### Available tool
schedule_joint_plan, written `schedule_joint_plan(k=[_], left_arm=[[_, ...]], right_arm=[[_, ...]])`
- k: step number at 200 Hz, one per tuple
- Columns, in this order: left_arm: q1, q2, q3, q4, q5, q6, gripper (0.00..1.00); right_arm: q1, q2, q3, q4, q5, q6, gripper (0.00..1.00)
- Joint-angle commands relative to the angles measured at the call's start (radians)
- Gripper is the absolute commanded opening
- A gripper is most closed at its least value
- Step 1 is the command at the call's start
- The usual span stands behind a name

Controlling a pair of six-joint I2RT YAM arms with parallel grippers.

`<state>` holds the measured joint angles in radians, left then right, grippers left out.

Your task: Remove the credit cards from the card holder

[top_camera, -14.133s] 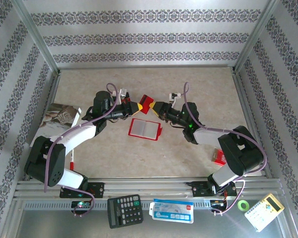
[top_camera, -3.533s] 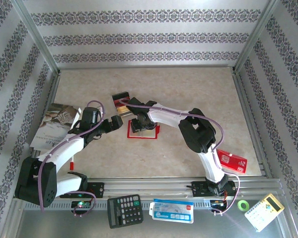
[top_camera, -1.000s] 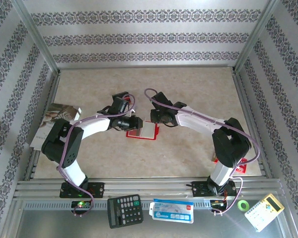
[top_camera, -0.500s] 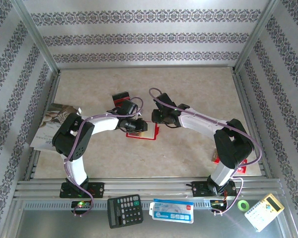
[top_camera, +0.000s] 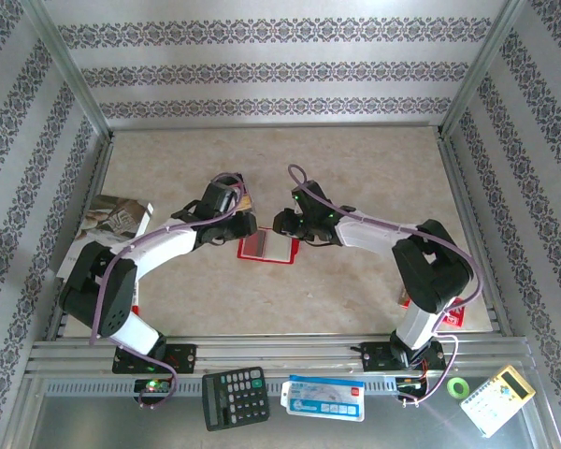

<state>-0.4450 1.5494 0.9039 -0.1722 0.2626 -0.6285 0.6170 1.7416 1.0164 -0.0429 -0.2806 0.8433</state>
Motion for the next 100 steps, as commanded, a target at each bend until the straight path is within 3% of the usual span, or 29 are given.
schedule_joint_plan(k=[1, 42, 100], left_arm=[[0.02, 0.011, -0.03, -0.027, -0.02, -0.023, 0.36], [0.022, 0.07, -0.022, -0.007, -0.013, -0.02, 0.27], [0.022, 0.121, 0.001, 0.009, -0.007, -0.01, 0.16]], right_arm=[[-0.003, 0.038, -0.027, 0.156, -0.11, 0.146, 0.26], [0.025, 0.077, -0.027, 0.184, -0.108, 0.201, 0.19], [0.034, 0.111, -0.005, 0.129, -0.077, 0.186, 0.18]])
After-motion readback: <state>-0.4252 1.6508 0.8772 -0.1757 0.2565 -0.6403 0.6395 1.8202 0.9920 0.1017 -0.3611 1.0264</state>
